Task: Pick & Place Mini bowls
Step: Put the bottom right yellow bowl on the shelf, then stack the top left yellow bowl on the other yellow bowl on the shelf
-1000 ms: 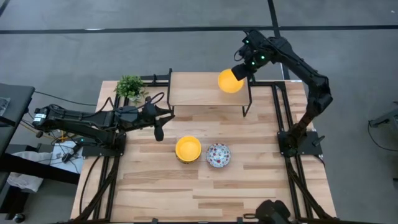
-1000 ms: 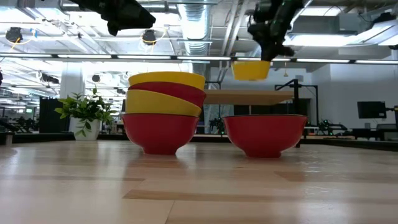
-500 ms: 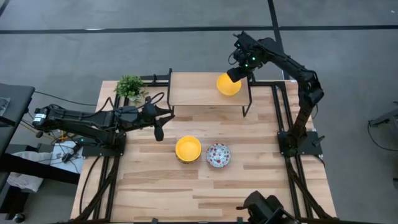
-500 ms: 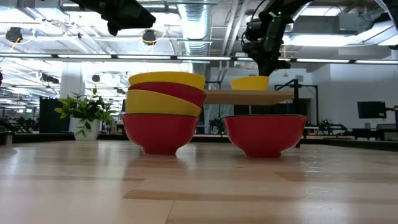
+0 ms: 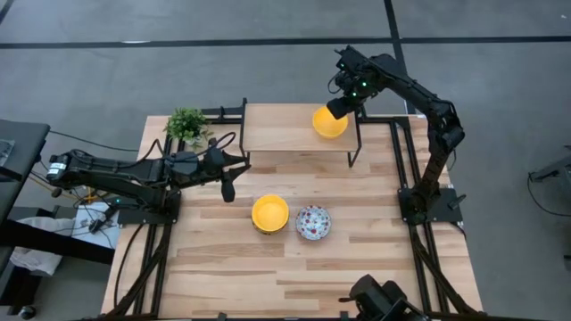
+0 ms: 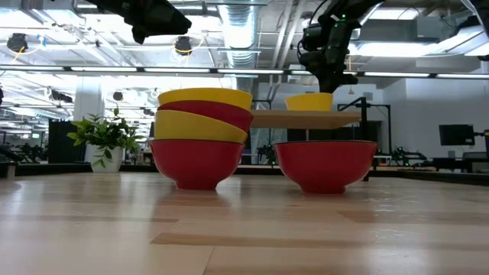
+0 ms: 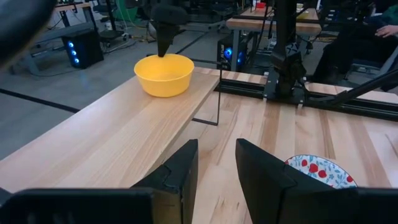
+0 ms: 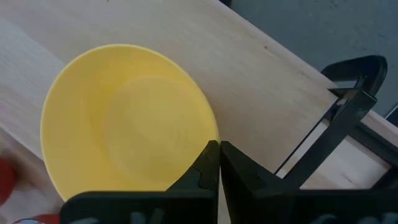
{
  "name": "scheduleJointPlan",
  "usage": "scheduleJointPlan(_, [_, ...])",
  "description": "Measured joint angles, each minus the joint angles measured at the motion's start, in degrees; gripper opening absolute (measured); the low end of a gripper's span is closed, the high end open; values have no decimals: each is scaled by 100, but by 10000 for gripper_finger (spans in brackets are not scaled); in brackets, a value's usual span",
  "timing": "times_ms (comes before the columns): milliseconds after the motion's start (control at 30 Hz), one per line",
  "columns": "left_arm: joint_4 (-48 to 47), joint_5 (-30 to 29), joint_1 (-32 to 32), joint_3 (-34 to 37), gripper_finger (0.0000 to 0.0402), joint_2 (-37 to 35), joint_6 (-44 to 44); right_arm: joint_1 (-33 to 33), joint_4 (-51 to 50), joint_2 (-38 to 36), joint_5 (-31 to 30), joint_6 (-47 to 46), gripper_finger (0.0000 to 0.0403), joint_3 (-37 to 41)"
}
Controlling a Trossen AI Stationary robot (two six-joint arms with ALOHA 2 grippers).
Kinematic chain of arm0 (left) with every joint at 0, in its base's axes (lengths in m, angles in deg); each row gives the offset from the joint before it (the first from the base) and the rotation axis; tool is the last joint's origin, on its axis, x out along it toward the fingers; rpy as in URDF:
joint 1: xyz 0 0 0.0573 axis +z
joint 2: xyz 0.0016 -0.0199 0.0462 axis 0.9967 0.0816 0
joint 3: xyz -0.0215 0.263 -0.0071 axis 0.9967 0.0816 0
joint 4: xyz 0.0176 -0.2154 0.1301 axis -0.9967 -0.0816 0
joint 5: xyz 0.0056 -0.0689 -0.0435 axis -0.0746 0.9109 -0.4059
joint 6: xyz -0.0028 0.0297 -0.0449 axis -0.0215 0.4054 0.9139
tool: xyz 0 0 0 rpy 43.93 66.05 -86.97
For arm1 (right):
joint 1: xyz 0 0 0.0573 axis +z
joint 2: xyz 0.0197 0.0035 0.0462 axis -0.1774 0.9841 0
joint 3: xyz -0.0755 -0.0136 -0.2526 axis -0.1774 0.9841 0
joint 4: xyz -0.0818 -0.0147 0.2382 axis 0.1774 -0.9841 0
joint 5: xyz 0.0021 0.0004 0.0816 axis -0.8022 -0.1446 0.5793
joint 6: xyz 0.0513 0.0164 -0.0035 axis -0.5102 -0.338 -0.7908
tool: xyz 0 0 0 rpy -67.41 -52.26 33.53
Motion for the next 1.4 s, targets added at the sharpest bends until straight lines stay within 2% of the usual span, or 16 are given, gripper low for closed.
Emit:
scheduleJointPlan(133, [0,0,0,0,108,0,0,0,-37,0,0,8,15,0])
scheduleJointPlan(467, [0,0,0,0,108,0,0,2,-31,0,-140,6,94,-2])
scheduleJointPlan(833, [0,0,0,0,108,0,0,-9,-32,-60,-150,191,114,-16])
scheduleJointPlan(1167, [2,0,2,0,108,0,0,-1,-70,-367,-153,372,113,-1208])
scheduleJointPlan(1400, [0,5,1,0,108,0,0,288,-72,-940,-132,767,113,-2056])
